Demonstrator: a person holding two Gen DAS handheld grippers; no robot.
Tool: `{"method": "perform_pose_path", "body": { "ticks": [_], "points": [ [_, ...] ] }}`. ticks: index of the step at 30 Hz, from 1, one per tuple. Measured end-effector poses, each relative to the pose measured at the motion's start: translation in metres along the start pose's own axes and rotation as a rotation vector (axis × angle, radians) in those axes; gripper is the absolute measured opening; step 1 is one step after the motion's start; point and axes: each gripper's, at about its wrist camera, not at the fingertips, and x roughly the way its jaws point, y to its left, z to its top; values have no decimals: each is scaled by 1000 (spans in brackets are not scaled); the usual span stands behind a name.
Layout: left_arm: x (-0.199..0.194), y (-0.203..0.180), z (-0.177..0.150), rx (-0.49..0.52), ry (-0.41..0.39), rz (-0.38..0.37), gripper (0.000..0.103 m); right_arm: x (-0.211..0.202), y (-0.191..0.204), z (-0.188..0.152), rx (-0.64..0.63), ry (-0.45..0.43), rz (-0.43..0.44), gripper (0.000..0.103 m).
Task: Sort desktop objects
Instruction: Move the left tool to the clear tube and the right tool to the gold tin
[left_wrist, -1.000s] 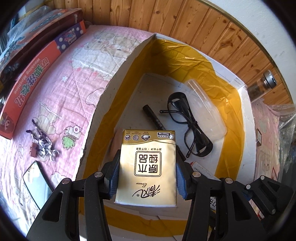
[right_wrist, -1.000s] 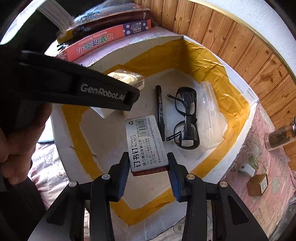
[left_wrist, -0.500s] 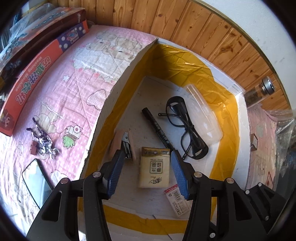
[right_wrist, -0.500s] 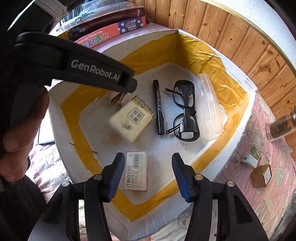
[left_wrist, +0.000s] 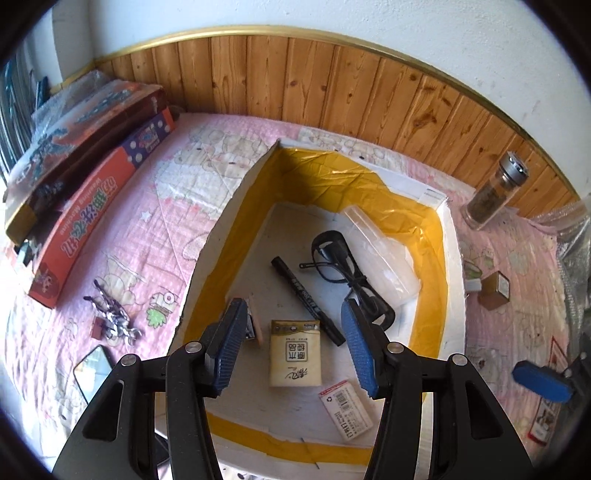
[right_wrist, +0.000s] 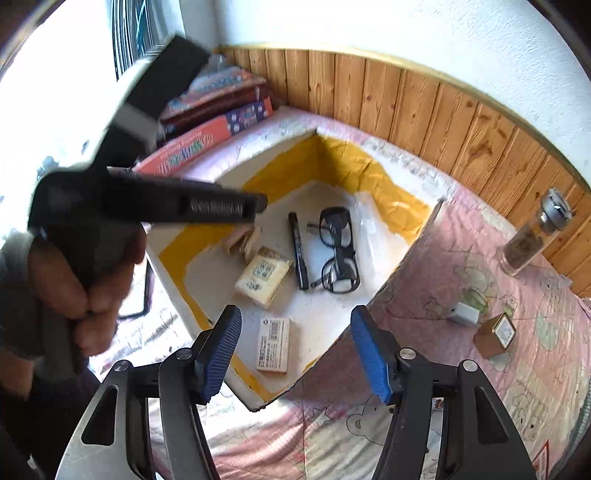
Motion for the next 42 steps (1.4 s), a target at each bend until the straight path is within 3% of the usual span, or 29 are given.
{"method": "perform_pose_path", "body": {
  "ticks": [4,8,11,15,19,23,28,33,39,42],
  "points": [
    [-23,-17,0,12,-84,-83,56,-40,-19,6,45,-143,26,63],
    [-43,-56,-14,98,-124,-199,56,-80,-51,-9,119,-283,38,63],
    [-46,-88,-27,225,-145,-174,56,-86,-76,-27,155,-303,47,63],
    [-47,-118,-41,299,-129,-207,56,-78,-120,-57,235,-320,34,63],
    [-47,-154,-56,369,-114,-280,56,-62,-159,-72,318,-234,-28,63],
    [-38,-184,-76,428,-69,-325,56,-63,-198,-84,379,-206,-97,63],
    [-25,-213,-97,495,-19,-336,56,-48,-231,-92,444,-155,-112,63],
    [-10,-233,-103,559,2,-327,56,-6,-244,-93,409,-85,-161,69],
    [20,-257,-106,615,33,-341,56,41,-254,-89,239,-25,-251,79],
    [38,-267,-110,642,51,-343,56,59,-266,-88,208,6,-237,80]
  ]
}}
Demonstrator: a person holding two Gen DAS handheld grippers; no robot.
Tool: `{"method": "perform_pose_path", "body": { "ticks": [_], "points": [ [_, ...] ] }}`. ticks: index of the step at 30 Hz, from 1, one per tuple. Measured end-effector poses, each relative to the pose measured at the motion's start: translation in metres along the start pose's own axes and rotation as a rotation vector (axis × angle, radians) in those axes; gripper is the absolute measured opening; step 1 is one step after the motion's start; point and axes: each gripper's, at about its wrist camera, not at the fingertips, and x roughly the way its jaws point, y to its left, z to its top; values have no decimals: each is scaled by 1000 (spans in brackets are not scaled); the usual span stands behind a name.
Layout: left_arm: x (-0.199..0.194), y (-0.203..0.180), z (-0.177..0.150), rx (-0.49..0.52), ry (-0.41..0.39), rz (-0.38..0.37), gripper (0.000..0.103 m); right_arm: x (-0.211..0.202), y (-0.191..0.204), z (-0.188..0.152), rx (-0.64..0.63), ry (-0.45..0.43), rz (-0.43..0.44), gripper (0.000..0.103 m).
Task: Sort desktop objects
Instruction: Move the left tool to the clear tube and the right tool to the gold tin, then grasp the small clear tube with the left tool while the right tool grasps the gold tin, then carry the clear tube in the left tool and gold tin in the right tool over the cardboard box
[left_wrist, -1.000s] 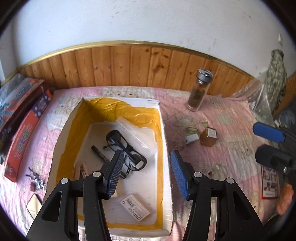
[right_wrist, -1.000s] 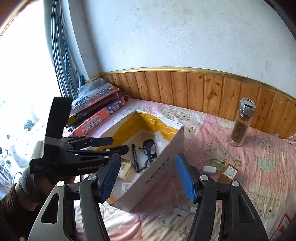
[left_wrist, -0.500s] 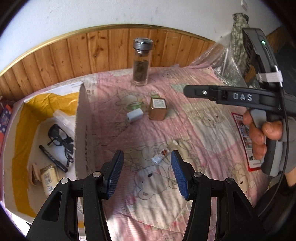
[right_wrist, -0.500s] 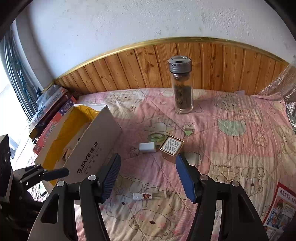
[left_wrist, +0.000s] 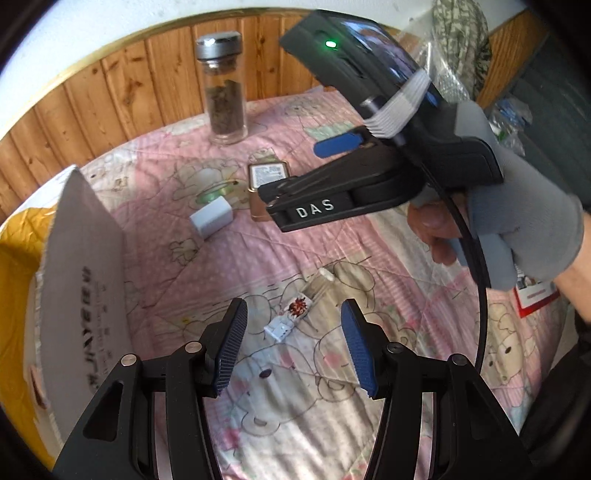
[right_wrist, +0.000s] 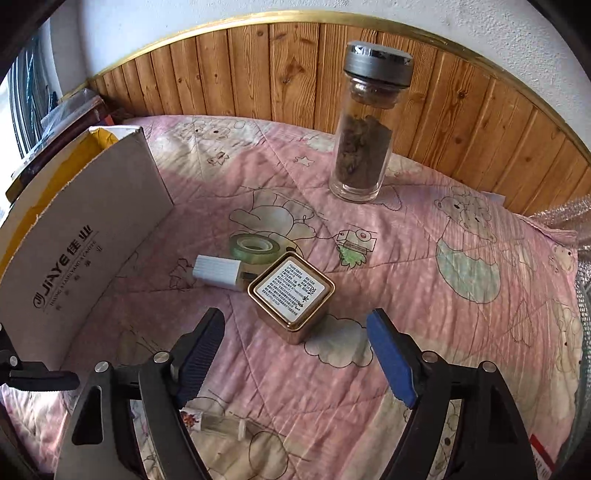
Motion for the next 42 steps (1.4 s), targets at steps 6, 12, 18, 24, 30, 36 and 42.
{"method": "perform_pose_path", "body": {
  "ticks": [6,12,18,24,30,36,42],
  "points": [
    [39,-3,-5,41,58,17,56,37,-4,5,-139,26,-22,81],
    [67,-12,-7,41,104,14,55,42,-4,10,-143,21,103,56],
    [70,-21,-6,13,110,28,19,12,-43,17,-3,-8,126,55],
    [61,-21,-6,-34,104,1,19,-17,-98,16,243,-35,104,55],
    [46,-18,4,-87,78,-12,19,-35,-105,0,358,-10,97,55],
    [16,-7,11,-145,17,21,19,-55,-70,-2,329,-13,120,55],
    [-14,1,13,-188,-42,44,19,-74,-24,-11,263,-13,126,55]
  ]
}}
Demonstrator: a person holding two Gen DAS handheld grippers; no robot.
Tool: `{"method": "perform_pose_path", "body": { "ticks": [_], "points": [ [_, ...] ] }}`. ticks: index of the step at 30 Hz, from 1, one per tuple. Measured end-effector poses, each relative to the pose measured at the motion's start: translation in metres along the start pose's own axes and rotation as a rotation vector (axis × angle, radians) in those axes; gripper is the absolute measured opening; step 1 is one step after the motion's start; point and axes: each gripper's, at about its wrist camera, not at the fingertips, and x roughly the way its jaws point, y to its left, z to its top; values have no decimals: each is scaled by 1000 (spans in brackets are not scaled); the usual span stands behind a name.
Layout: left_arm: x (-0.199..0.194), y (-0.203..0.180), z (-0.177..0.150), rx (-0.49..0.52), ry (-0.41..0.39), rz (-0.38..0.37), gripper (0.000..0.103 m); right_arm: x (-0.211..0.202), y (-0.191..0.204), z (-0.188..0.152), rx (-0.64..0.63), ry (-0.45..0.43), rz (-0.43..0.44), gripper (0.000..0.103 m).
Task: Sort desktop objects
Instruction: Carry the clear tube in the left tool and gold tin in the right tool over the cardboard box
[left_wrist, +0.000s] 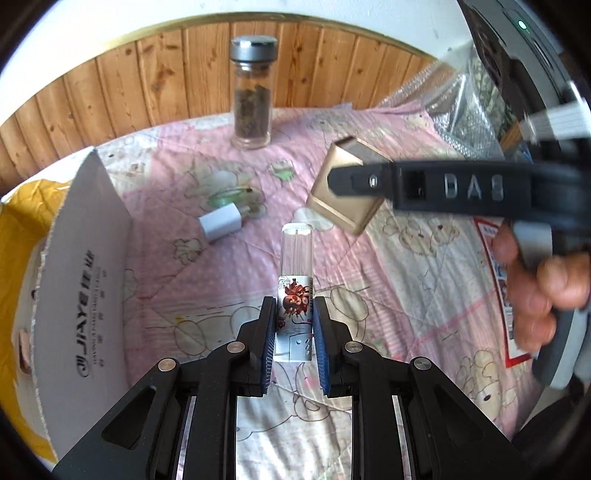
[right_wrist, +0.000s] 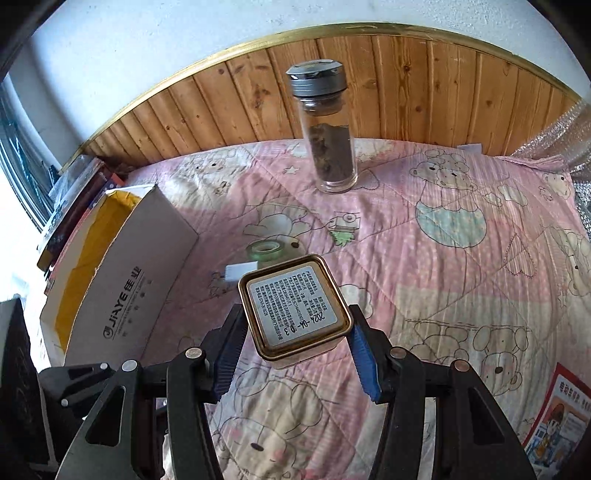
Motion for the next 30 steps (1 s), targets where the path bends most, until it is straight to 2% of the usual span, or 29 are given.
{"method": "perform_pose_path", "body": {
  "ticks": [9,30],
  "points": [
    [-31,9,-1,-30,-51,9,19,-19,39,-18,-49,-36,-6,55],
    [-79,20,-26,-95,-125,3,19,-47,87,-45,-91,-87,-5,56]
  ]
}}
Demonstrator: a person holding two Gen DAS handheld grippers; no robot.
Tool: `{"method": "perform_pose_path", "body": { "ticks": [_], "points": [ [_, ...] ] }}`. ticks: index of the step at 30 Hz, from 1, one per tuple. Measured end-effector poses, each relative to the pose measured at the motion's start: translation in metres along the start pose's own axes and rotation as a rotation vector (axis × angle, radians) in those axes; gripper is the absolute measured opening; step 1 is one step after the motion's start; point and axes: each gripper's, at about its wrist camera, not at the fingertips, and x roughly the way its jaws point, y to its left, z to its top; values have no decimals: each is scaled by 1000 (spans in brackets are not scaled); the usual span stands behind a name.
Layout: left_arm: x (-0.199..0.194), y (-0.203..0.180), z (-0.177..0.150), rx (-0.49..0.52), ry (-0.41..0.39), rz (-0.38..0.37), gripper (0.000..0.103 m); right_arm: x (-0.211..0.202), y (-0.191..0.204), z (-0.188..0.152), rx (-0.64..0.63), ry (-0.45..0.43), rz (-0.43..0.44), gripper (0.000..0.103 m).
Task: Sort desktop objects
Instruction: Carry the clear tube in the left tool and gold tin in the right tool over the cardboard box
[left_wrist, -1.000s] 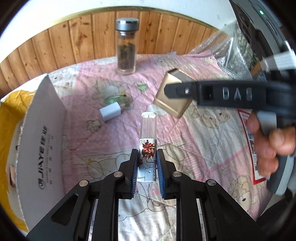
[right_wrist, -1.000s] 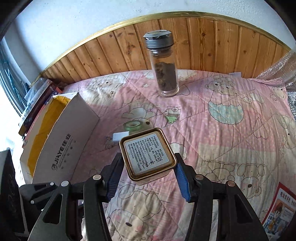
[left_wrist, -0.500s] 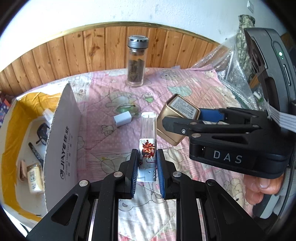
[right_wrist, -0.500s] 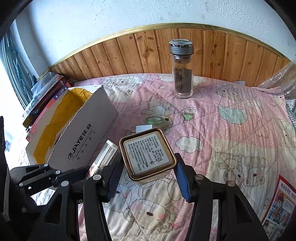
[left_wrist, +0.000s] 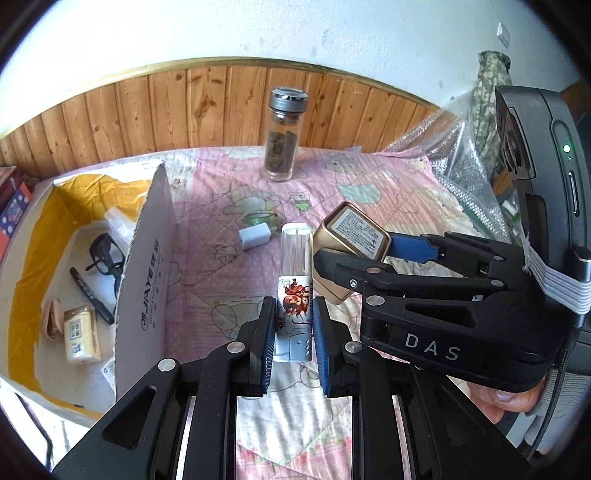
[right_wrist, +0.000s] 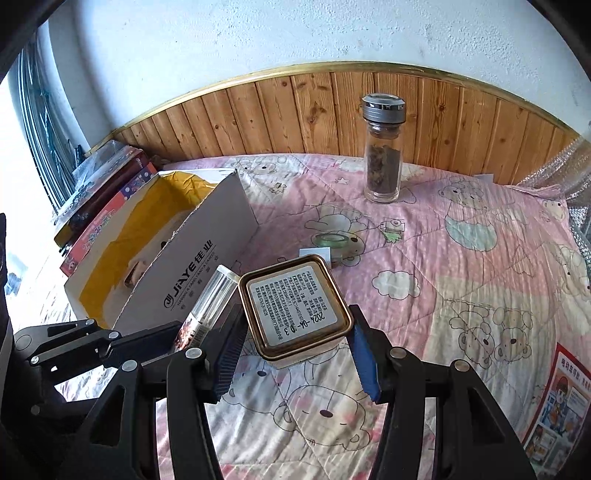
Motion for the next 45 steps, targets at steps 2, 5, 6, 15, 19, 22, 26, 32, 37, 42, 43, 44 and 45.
{"method": "perform_pose_path", "body": {
  "ticks": [2,5,6,15,19,22,26,32,37,42,43,44,45],
  "points": [
    [-2,3,-2,-6,-2,7,19,-1,5,-1,-14,-3,-2,56],
    [-4,6,-5,-13,-4,16,19,-3,13,-1,-38,-11,-9,56],
    [-4,7,-5,-11,-5,19,19,-4,15,-1,-45,-15,-10,56],
    [-3,25,-1,-38,0,56,19,-10,25,3,-78,-41,-21,56],
    [-1,35,2,-61,5,70,19,-11,27,4,-79,-48,-21,56],
    [-3,42,5,-73,-1,70,19,-12,30,5,-91,-54,-27,55],
    [-8,50,9,-93,-10,71,19,-11,35,5,-105,-56,-30,56],
    [-22,67,12,-85,-16,108,19,-9,42,7,-118,-58,-30,55],
    [-39,92,15,-92,-24,159,19,-12,53,7,-142,-66,-22,55],
    [-45,110,15,-130,-25,169,19,-13,69,4,-175,-73,-4,55],
    [-44,111,15,-132,-24,169,19,-13,72,3,-182,-74,4,55],
    [-43,112,15,-131,-24,169,19,-14,75,2,-187,-75,13,55],
    [-43,114,14,-130,-23,167,19,-15,78,1,-191,-78,25,55]
  ]
}}
